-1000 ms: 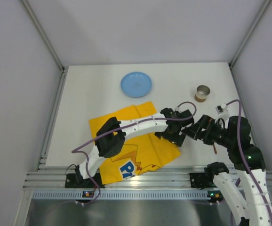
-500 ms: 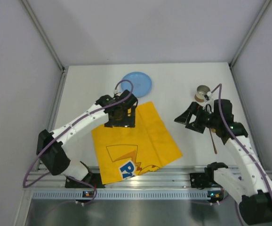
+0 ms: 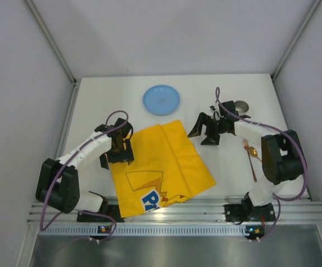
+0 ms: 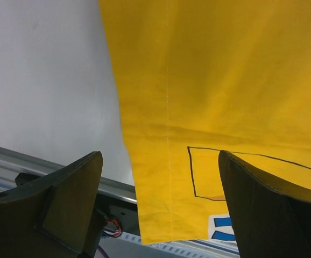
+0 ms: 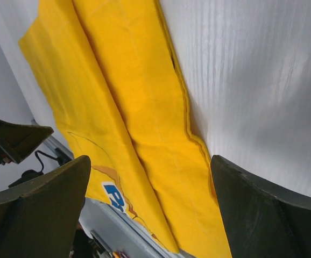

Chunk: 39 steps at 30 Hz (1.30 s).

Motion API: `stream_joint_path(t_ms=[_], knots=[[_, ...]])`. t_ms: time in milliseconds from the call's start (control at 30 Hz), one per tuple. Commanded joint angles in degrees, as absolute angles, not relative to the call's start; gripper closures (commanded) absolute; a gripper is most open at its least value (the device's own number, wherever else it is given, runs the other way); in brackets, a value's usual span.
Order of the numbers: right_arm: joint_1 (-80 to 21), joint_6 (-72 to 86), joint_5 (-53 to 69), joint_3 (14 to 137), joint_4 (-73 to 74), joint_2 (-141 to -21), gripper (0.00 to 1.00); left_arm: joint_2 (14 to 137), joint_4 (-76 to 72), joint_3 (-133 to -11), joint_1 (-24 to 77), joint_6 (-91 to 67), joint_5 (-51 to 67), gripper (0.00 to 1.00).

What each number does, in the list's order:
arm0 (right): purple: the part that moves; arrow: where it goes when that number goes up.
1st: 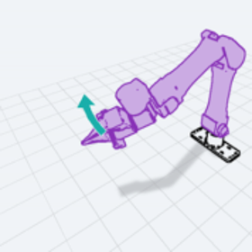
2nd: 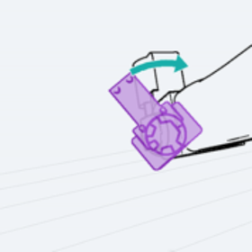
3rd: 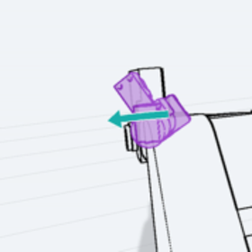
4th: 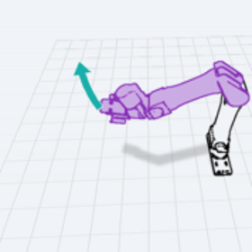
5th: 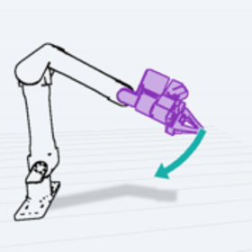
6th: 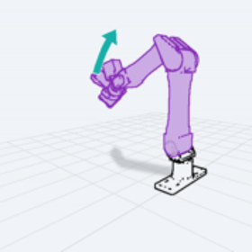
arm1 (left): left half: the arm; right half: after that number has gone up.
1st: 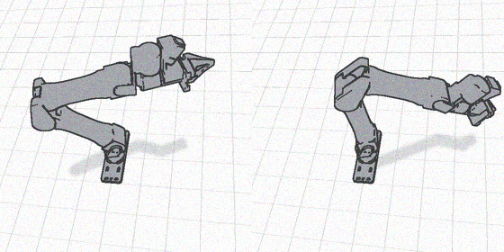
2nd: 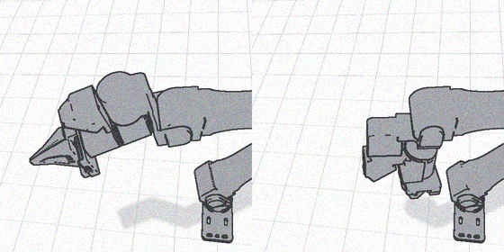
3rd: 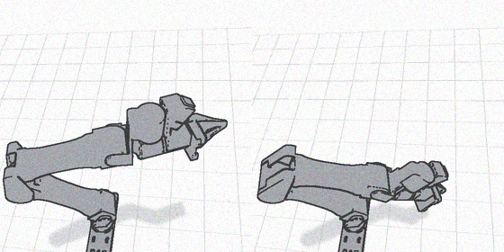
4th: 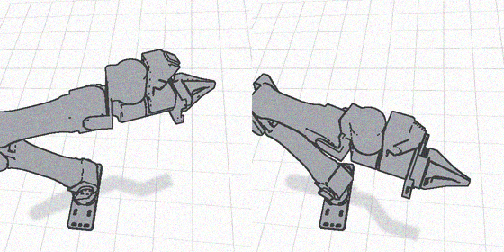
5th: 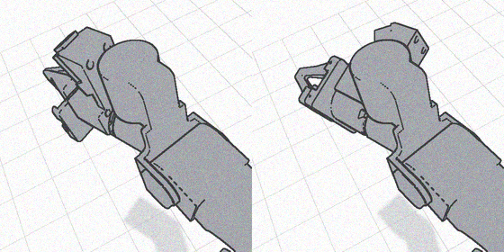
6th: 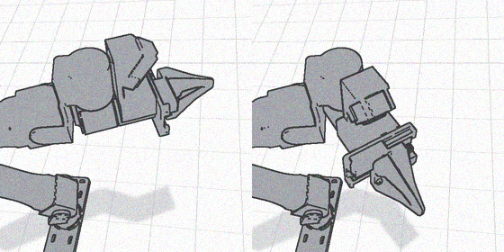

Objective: Set the dinner table for one person

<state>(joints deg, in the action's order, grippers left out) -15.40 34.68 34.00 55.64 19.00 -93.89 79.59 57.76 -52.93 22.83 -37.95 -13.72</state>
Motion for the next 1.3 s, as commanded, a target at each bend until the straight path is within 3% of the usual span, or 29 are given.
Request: stream_joint_path(t_ms=[0,300,500,600,700,733,767,800,833,867,1000,1267], knots=[[-16.17,33.4,34.63,59.84,14.33,-99.55,0.07,78.13,50.73,-50.11,19.61,-37.35,-9.42,0.08],[-18.28,33.49,35.07,65.91,14.15,-109.41,0.1,83.41,44.57,-48.34,8.19,-36.13,-2.99,0.09],[-21.0,33.66,35.95,68.37,14.94,-113.28,0.14,86.48,39.38,-44.91,2.37,-35.24,1.58,0.19],[-22.94,33.84,37.0,68.9,15.03,-114.69,0.28,90.08,36.84,-44.21,2.29,-35.68,2.63,0.35],[-24.26,33.93,38.93,68.82,15.21,-115.75,0.48,92.63,33.85,-42.72,2.29,-36.39,5.0,0.51],[-24.34,33.84,39.2,68.47,15.12,-115.66,0.61,93.33,32.27,-42.28,2.29,-36.3,5.62,0.59],[-24.35,33.75,39.72,68.12,14.94,-115.58,0.69,93.69,31.73,-42.28,2.29,-36.3,6.06,0.69],[-24.26,33.49,39.9,67.59,14.85,-115.14,0.79,94.04,31.29,-42.36,2.29,-36.3,6.33,0.95],[-24.08,33.31,40.08,67.33,15.03,-114.96,0.96,94.57,30.68,-42.89,2.29,-35.95,6.68,1.0],[-23.82,33.22,40.08,66.89,15.29,-114.61,1.0,94.83,30.67,-43.33,2.37,-35.69,6.85,1.0],[-21.8,32.08,38.94,64.78,16.95,-109.53,1.0,97.11,32.6,-48.41,2.37,-33.32,7.65,1.0],[-5.72,27.09,25.32,65.65,33.12,-99.06,1.0,101.24,38.32,-64.32,2.46,-29.53,6.06,1.0]])
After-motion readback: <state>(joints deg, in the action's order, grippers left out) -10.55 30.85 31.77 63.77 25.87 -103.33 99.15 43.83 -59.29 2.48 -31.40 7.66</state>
